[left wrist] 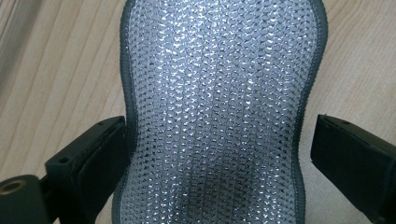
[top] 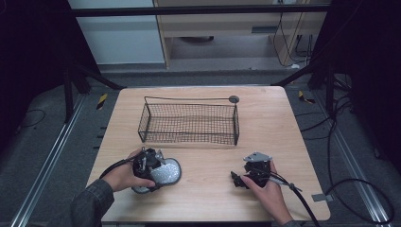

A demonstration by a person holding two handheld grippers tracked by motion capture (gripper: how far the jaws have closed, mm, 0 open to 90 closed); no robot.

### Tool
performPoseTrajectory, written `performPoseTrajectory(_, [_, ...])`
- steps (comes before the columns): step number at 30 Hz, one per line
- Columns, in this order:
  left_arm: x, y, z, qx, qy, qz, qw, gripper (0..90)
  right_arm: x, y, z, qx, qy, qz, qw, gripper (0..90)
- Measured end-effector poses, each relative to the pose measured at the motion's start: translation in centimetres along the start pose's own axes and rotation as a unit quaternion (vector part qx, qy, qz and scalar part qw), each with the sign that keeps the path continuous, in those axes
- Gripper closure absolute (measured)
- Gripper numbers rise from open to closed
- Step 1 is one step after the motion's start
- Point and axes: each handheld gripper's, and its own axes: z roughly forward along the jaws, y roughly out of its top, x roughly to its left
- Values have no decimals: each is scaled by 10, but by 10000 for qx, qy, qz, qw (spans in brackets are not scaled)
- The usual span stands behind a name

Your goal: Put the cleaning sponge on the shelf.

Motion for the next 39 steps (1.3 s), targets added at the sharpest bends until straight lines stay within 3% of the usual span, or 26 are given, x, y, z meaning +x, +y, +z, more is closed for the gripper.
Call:
performPoseTrajectory(26, [7, 0, 13, 34, -107, -43, 9999, 23, 0, 0, 0, 2, 9, 7, 10000, 4])
performPoseTrajectory(39, [7, -5, 2, -143, 168, -164, 9996, 62, 0, 0, 0, -5, 5, 4, 10000, 4])
